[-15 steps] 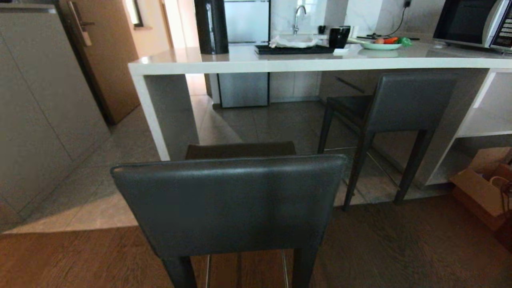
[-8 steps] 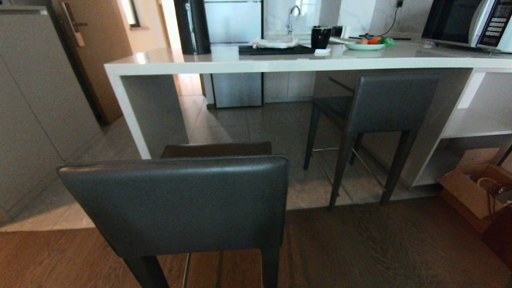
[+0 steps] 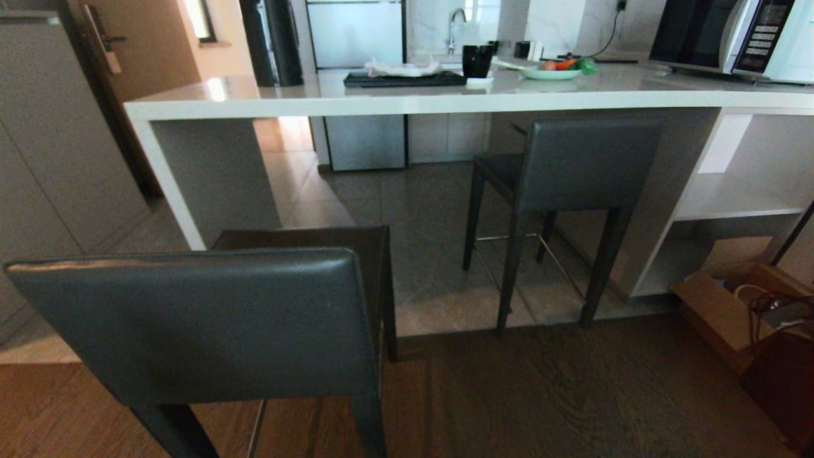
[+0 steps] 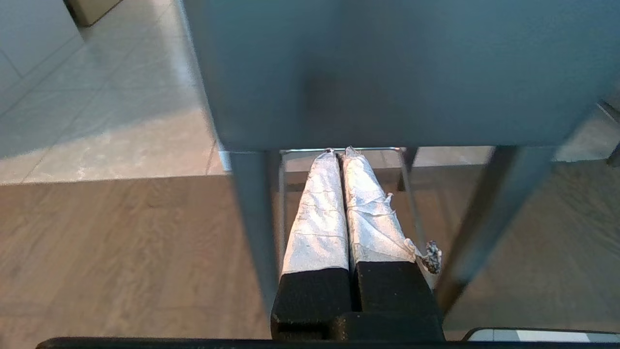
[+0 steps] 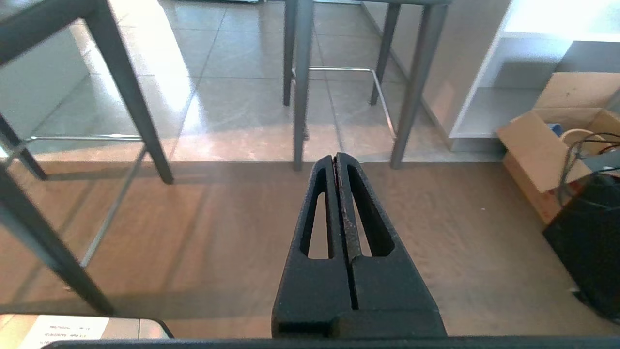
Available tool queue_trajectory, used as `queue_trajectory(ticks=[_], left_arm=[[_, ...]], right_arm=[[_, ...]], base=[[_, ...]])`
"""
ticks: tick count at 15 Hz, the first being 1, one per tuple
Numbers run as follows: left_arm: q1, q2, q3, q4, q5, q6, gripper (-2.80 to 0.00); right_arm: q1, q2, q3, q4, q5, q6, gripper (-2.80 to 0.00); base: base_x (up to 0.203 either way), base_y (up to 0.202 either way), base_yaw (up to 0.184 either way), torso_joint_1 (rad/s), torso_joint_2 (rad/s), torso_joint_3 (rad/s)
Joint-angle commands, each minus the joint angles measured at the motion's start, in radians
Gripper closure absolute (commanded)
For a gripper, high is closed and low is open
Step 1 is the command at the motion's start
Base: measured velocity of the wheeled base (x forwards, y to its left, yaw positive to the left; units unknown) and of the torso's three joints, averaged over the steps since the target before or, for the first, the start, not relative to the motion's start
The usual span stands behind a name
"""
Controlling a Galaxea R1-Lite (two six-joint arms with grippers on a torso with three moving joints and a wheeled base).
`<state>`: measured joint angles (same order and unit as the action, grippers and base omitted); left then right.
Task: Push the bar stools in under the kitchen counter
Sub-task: Pull the gray chair out from under the dining table
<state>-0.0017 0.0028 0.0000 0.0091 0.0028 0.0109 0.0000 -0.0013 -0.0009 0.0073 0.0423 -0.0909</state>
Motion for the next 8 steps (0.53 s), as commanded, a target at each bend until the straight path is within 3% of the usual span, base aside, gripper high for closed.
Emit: queue_trajectory(ticks=[1,8], left_arm=[[0.000,0.002,0.000,0.000,0.000,0.000,0.00],[0.000,0.002,0.000,0.000,0.000,0.000,0.00]], right_arm=[[0.000,0.001,-0.001,0.000,0.001,-0.001,0.00],[0.000,0.001,0.000,0.000,0.001,-0.001,0.00]], base=[[0.000,-0.192,0.004,-0.002,0.00,0.006],[0.000,-0.193,0.000,0.000,0.00,0.002]])
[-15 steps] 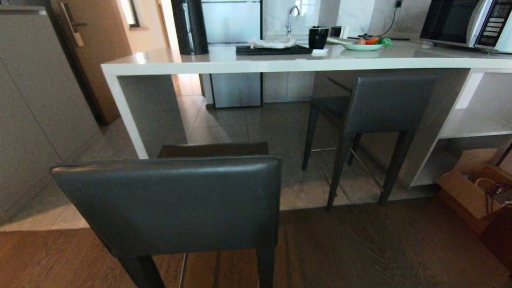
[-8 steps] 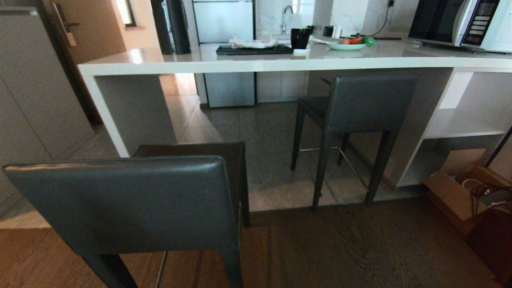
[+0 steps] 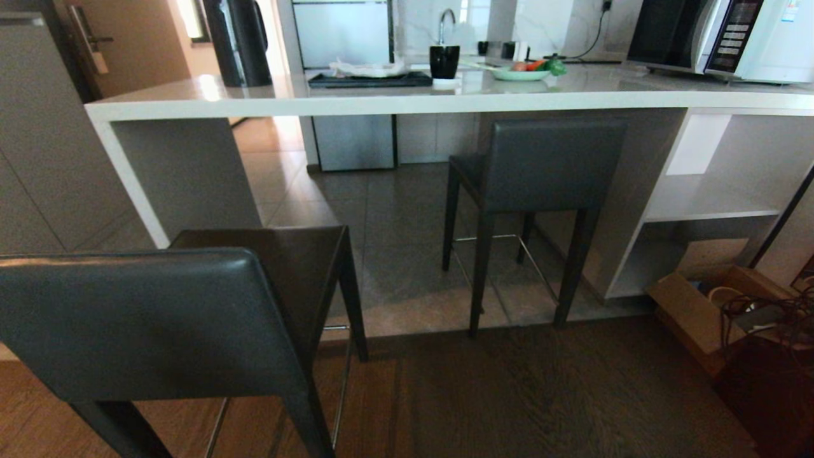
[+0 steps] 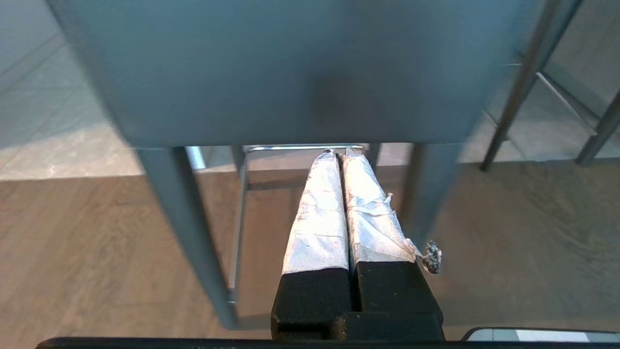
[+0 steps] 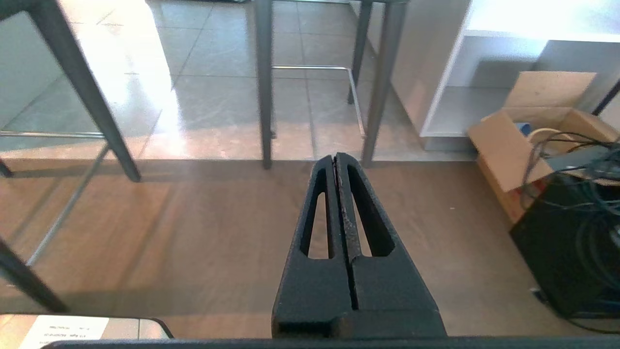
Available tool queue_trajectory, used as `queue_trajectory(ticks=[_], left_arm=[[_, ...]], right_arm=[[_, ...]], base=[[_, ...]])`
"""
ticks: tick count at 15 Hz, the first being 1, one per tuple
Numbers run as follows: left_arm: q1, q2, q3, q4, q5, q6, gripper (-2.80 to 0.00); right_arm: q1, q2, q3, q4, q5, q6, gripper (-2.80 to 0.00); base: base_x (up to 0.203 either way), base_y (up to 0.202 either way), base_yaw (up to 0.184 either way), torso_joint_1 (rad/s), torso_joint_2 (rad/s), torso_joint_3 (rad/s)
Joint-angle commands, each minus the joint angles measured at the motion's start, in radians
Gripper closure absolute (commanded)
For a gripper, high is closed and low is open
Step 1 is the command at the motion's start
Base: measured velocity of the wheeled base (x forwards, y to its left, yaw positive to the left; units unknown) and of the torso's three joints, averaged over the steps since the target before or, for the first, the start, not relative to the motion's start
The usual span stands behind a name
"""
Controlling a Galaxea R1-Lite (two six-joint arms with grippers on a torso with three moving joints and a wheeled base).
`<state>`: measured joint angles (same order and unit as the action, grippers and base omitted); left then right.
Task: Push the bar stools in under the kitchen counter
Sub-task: Pull the gray chair out from under the dining table
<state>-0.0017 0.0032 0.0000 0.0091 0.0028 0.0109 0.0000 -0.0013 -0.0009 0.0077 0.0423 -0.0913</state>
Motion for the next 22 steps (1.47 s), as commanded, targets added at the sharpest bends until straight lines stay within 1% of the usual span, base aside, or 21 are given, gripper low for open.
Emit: queue_trajectory(ticks=[1,22], left_arm=[[0.000,0.001,0.000,0.000,0.000,0.000,0.00],[0.000,0.001,0.000,0.000,0.000,-0.005,0.00]], right_arm=[[0.000,0.001,0.001,0.000,0.001,-0.001,0.00],[0.000,0.001,0.001,0.000,-0.001,0.002,0.00]], base=[[0.000,-0.196,0.001,0.002,0.00,0.002],[0.000,-0.191,0.002,0.003,0.00,0.002]])
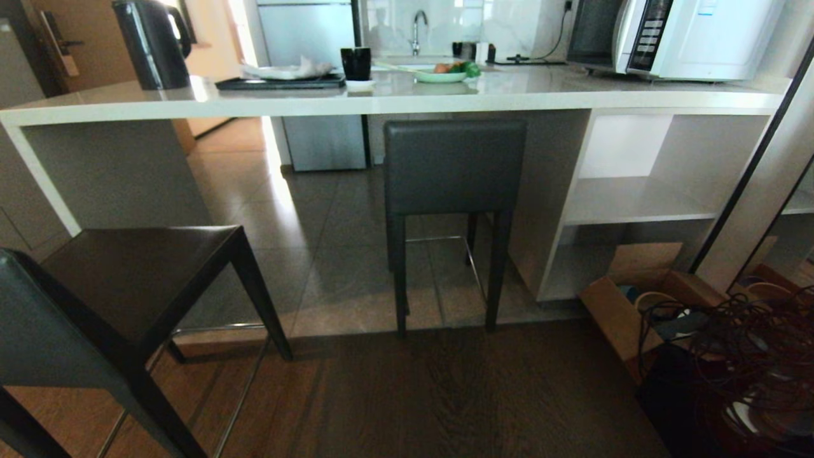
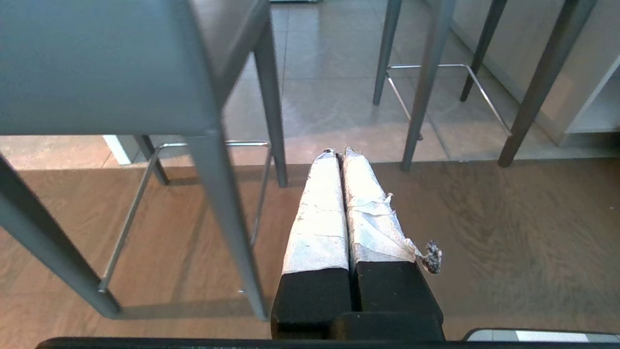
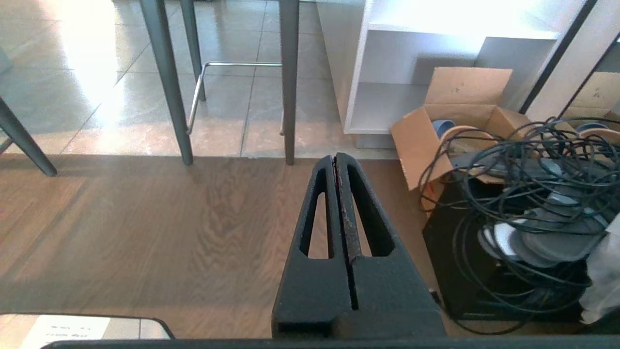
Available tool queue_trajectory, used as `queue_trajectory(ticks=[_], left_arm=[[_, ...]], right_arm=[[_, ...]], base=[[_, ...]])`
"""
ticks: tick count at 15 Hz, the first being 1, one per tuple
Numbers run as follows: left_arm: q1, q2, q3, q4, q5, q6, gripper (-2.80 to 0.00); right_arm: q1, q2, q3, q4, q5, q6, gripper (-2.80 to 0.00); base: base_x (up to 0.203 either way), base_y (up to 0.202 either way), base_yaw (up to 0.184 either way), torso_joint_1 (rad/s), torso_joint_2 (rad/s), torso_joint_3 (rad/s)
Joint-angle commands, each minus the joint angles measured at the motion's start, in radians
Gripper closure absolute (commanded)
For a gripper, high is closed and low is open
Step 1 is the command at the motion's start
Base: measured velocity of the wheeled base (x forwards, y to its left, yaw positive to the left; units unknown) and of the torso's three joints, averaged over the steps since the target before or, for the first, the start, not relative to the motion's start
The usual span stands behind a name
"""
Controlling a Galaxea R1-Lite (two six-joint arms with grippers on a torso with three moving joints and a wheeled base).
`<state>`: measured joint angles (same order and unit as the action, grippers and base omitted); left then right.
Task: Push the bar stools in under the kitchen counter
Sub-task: Pull the gray chair out from under the dining table
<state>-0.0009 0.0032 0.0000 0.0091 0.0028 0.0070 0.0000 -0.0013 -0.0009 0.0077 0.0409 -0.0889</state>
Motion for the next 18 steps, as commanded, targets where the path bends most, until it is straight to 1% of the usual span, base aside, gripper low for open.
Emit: queue_trajectory(ticks=[1,5,8,18], left_arm=[[-0.001,0.001,0.000,0.000,0.000,-0.002,0.00],[-0.001,0.001,0.000,0.000,0.000,-0.001,0.00],[-0.001,0.001,0.000,0.000,0.000,-0.001,0.00],[-0.001,0.001,0.000,0.000,0.000,-0.001,0.00]], right_arm=[[0.000,0.001,0.001,0.000,0.001,-0.001,0.00],[0.000,0.001,0.001,0.000,0.001,0.003,0.00],[0.000,0.001,0.001,0.000,-0.022,0.016,0.00],[0.000,0.001,0.001,0.000,-0.021,0.017,0.00]], base=[[0.000,-0.131,-0.002,-0.002,0.00,0.002],[0.000,-0.017,-0.001,0.002,0.00,0.001],[0.000,0.000,0.000,0.000,0.00,0.000],[0.188,0.000,0.000,0.002,0.00,-0.001]])
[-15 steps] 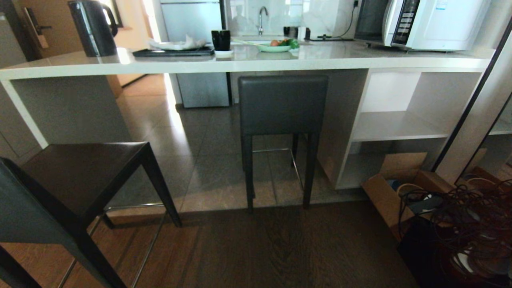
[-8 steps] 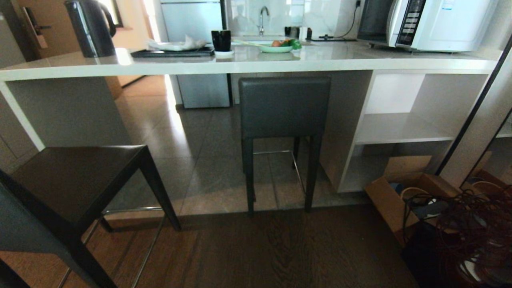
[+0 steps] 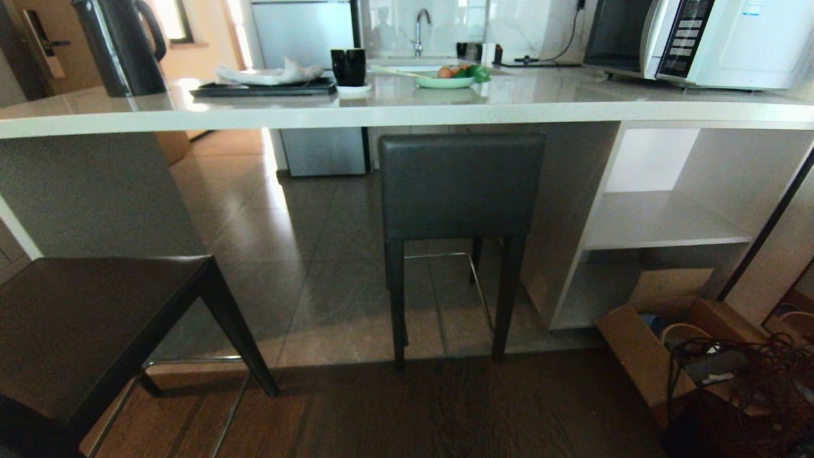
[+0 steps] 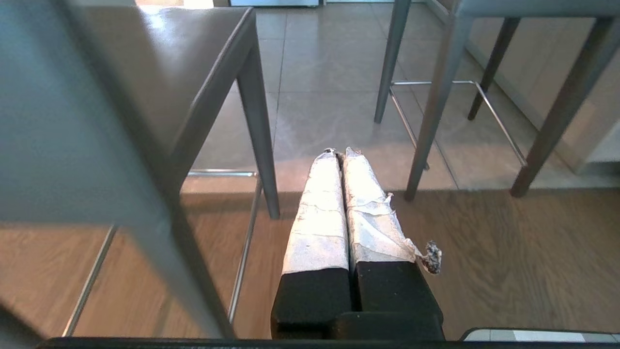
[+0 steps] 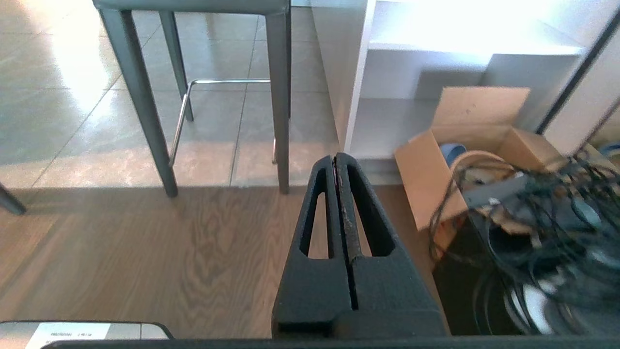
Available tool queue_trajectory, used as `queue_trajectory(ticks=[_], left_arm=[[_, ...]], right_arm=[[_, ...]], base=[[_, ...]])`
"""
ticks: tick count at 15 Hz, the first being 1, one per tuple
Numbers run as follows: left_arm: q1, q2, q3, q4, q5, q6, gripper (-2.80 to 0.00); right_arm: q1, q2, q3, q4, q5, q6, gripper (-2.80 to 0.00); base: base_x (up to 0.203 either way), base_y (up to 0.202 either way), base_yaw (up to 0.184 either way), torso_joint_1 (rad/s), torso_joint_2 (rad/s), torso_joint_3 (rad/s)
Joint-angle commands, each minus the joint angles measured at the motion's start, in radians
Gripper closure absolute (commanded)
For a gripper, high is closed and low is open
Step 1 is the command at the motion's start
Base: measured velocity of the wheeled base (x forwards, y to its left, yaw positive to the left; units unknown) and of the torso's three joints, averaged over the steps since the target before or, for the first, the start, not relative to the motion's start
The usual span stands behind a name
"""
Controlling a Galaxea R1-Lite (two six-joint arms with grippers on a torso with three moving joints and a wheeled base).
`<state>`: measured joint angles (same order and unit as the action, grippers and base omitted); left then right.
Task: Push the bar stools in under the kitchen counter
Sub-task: Pull the gray chair out from under the dining table
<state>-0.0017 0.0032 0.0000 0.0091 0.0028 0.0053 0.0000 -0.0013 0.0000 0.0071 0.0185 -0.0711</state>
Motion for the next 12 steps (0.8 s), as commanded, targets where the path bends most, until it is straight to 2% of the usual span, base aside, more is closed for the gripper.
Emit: queue_trajectory(ticks=[1,12], left_arm=[[0.000,0.001,0.000,0.000,0.000,-0.001,0.00],[0.000,0.001,0.000,0.000,0.000,-0.001,0.00]], right_arm=[[0.000,0.001,0.000,-0.001,0.001,-0.001,0.00],[0.000,0.001,0.000,0.001,0.005,-0.003,0.00]], base=[[0.191,0.000,0.001,0.002,0.00,0.006],[0.194,0.000,0.002,0.004,0.00,0.002]])
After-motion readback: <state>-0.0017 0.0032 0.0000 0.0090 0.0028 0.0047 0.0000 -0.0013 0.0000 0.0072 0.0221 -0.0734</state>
